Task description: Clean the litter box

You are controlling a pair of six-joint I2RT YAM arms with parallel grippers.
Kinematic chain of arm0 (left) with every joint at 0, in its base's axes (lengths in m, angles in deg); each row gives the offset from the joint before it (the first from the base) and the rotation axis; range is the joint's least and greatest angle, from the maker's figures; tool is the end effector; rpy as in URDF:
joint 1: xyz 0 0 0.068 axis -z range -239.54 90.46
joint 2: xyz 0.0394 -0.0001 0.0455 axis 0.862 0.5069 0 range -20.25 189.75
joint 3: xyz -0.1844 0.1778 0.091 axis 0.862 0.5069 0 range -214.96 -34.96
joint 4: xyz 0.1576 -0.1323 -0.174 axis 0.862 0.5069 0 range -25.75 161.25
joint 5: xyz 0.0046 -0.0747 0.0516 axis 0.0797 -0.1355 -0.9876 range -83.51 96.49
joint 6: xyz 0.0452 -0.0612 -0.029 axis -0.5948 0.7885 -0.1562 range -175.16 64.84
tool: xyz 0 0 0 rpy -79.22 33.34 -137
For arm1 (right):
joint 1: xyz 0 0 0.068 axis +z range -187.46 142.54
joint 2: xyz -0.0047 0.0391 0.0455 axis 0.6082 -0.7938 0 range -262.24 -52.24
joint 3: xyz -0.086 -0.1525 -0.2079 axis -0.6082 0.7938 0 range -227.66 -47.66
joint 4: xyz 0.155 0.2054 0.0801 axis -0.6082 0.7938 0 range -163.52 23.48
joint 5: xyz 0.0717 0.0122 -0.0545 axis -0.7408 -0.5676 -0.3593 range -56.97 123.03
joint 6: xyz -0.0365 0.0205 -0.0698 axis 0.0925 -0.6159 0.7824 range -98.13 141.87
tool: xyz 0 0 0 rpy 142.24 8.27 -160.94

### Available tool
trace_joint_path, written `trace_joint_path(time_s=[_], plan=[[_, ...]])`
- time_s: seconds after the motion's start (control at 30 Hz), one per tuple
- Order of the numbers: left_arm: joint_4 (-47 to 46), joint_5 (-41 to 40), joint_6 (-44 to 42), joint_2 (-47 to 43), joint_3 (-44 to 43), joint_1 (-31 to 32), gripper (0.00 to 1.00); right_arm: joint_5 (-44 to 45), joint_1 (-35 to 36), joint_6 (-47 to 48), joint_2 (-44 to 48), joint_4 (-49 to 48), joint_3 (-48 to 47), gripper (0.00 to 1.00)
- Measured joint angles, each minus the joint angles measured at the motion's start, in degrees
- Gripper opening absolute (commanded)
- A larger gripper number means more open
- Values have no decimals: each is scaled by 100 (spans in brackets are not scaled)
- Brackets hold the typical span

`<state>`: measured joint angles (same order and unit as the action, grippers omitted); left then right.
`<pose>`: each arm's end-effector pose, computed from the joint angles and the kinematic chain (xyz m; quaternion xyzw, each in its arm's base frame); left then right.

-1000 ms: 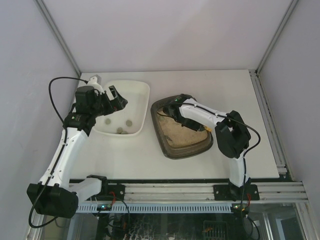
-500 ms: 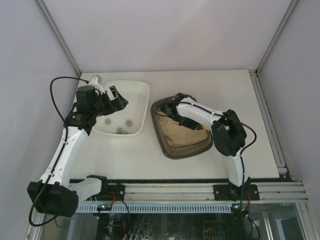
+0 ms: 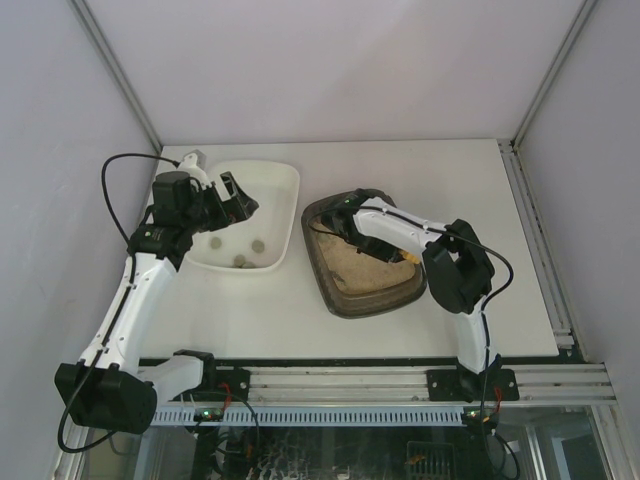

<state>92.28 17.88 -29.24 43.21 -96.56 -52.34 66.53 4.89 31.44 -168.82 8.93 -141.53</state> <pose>0.2781 -0.0493 0.3291 -0.0910 0.8579 -0.2244 0.4532 0.2923 0.2137 0.1780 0.4496 -0.8368 0.3097 0.0406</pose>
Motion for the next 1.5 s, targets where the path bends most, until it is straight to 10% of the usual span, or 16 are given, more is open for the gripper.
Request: trace_joint_path(time_s=[0.9, 1.5], plan=[[57, 402, -17, 0, 184, -2, 100, 492, 96, -70, 151, 11, 450, 0], [216, 581, -61, -87, 184, -138, 100, -1429, 151, -313, -286, 109, -227, 0]])
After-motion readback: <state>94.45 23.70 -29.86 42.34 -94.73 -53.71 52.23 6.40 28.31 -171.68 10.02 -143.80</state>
